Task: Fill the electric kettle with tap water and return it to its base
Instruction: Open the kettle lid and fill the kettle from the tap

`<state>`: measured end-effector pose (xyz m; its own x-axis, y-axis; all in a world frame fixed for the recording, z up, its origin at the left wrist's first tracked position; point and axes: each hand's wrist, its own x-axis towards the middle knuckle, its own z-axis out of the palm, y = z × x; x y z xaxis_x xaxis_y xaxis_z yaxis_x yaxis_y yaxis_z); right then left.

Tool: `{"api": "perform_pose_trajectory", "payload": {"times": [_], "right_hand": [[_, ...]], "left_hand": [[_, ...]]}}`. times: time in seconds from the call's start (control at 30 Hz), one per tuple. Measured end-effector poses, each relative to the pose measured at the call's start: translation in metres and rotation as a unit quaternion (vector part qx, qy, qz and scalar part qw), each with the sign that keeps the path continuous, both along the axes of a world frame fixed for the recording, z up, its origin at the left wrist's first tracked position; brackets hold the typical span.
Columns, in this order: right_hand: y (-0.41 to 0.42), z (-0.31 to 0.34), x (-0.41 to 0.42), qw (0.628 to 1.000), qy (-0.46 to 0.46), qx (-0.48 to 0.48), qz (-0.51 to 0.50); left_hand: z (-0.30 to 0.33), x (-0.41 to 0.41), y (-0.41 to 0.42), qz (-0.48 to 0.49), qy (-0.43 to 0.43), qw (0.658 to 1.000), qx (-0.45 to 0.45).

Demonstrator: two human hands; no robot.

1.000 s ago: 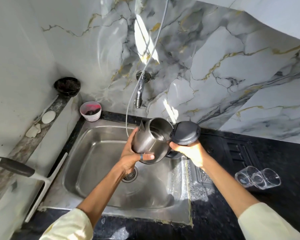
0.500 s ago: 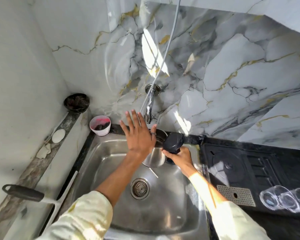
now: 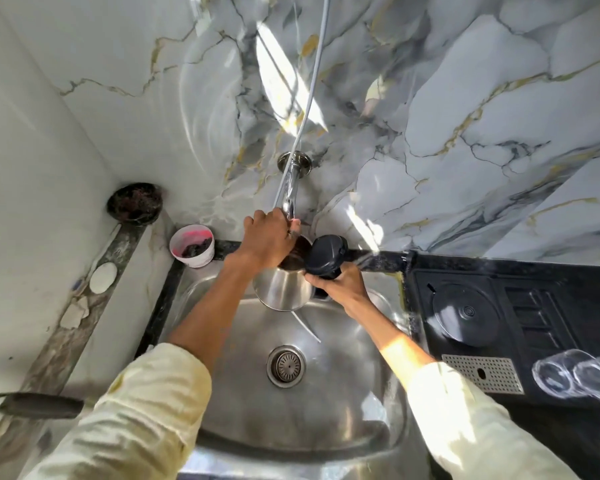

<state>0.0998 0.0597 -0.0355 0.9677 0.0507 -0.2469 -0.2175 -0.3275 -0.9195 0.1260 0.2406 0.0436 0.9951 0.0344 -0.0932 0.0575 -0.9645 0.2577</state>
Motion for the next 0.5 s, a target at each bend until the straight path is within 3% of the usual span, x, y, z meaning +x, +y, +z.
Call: {"api": "perform_pose_trajectory", "payload": {"times": [0.1,0.17,0.3,0.5], "right_hand": [[-0.003,-0.003,0.001,1.000,-0.006,-0.004,0.000],[-0.005,-0.005,0.002,1.000,-0.014,-0.007,0.001],[-0.008,-0.005,0.004,1.000,-0.030,-0.007,0.000],[-0.008,-0.008,0.003,0.999,-0.039,-0.013,0.010]], "left_hand": [[-0.004,0.002,0.023,-0.035,0.041,0.993,-0.105],[-0.007,-0.007,0.032,-0.066,0.017,0.991,-0.113],[-0.015,-0.044,0.051,-0.170,-0.068,0.983,-0.001],[-0.024,-0.051,0.072,-0.244,-0.082,0.959,0.118]]}}
